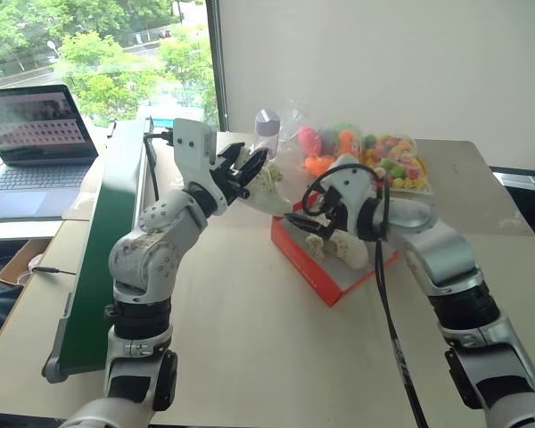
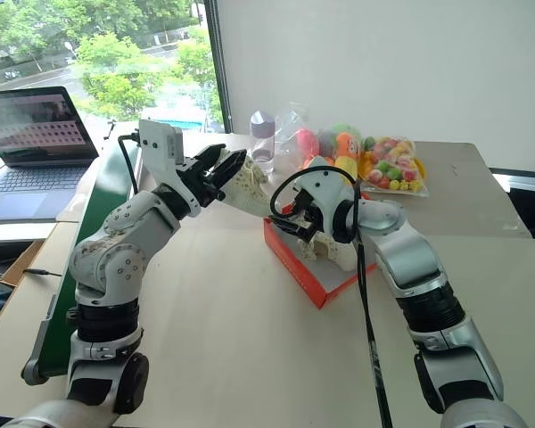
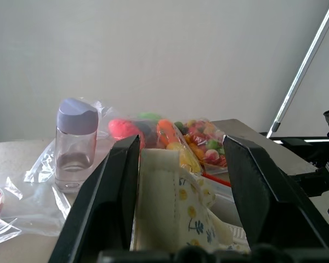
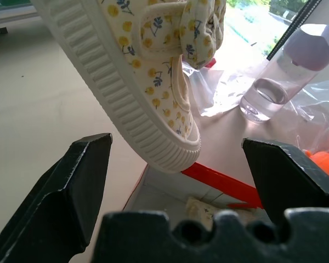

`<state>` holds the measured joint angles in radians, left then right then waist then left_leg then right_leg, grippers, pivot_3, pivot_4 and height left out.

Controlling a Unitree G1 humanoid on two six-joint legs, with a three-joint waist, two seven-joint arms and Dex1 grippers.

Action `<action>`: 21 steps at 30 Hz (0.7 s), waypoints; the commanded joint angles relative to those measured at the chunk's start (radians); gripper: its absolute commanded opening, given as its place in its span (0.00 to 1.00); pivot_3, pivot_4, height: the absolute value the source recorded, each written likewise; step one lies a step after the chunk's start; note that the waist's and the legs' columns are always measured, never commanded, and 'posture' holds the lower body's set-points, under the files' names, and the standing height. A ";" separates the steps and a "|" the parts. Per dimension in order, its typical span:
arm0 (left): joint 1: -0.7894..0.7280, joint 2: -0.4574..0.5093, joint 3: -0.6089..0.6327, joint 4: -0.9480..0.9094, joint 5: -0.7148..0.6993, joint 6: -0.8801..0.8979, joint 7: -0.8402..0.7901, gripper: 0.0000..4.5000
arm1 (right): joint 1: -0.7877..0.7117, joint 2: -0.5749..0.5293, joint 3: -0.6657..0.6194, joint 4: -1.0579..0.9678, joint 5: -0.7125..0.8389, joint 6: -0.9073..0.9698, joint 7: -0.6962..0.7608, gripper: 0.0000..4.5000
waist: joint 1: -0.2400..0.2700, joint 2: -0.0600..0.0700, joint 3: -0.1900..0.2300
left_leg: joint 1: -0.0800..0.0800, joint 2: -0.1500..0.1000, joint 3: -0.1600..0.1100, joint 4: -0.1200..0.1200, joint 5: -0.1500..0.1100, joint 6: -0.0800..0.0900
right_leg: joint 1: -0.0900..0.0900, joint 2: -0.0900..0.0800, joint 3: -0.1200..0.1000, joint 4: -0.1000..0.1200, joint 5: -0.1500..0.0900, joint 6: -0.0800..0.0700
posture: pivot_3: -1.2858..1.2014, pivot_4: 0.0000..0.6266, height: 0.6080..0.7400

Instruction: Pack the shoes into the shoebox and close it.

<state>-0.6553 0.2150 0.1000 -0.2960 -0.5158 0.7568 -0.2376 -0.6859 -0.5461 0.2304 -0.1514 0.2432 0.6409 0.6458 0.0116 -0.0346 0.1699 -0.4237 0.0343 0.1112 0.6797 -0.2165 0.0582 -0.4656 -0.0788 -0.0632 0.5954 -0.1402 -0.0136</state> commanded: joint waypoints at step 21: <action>-0.012 -0.002 -0.005 -0.039 -0.012 0.007 -0.003 0.56 | 0.025 0.077 0.030 -0.083 -0.073 -0.002 -0.003 1.00 | -0.001 0.000 0.000 | 0.000 0.000 0.000 0.000 0.000 0.000 | 0.000 0.000 0.000 0.000 0.000 0.000 | 0.52 0.24 1.00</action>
<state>-0.6550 0.2114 0.0932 -0.2970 -0.5167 0.7683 -0.2370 -0.6518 -0.4746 0.2710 -0.1977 0.1775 0.6464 0.6462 0.0105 -0.0346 0.1699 -0.4236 0.0343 0.1110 0.6798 -0.2165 0.0582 -0.4656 -0.0787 -0.0632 0.5955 -0.1402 -0.0136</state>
